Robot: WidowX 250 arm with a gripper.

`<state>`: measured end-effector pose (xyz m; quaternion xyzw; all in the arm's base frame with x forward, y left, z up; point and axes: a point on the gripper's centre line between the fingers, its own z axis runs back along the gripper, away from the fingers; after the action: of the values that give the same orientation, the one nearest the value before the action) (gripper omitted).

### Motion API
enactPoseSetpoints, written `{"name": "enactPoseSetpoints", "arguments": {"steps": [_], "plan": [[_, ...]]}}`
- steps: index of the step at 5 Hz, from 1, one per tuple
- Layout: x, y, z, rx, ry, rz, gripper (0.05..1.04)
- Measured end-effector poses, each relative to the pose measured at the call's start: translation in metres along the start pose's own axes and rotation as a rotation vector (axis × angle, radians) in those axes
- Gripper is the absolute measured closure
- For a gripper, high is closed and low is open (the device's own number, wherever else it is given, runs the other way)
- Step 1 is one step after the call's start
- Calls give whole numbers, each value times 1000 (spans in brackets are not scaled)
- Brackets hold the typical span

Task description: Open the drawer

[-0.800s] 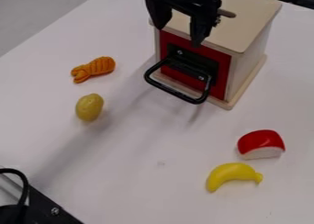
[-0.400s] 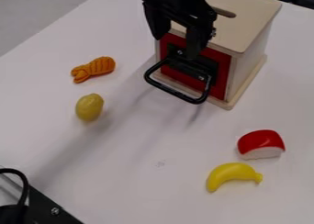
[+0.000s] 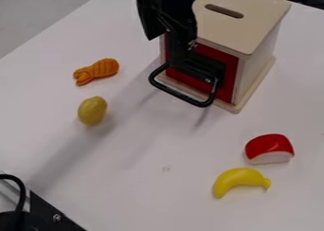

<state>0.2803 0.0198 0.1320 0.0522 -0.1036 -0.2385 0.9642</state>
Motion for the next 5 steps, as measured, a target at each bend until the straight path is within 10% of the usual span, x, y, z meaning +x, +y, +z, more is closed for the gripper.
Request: {"name": "enactPoseSetpoints", "arguments": {"steps": [2, 3, 5], "plan": [[-18, -4, 1, 38, 45, -446, 84], [-19, -11, -5, -25, 5, -687, 84], [-22, -18, -43, -184, 83, -863, 84]]}}
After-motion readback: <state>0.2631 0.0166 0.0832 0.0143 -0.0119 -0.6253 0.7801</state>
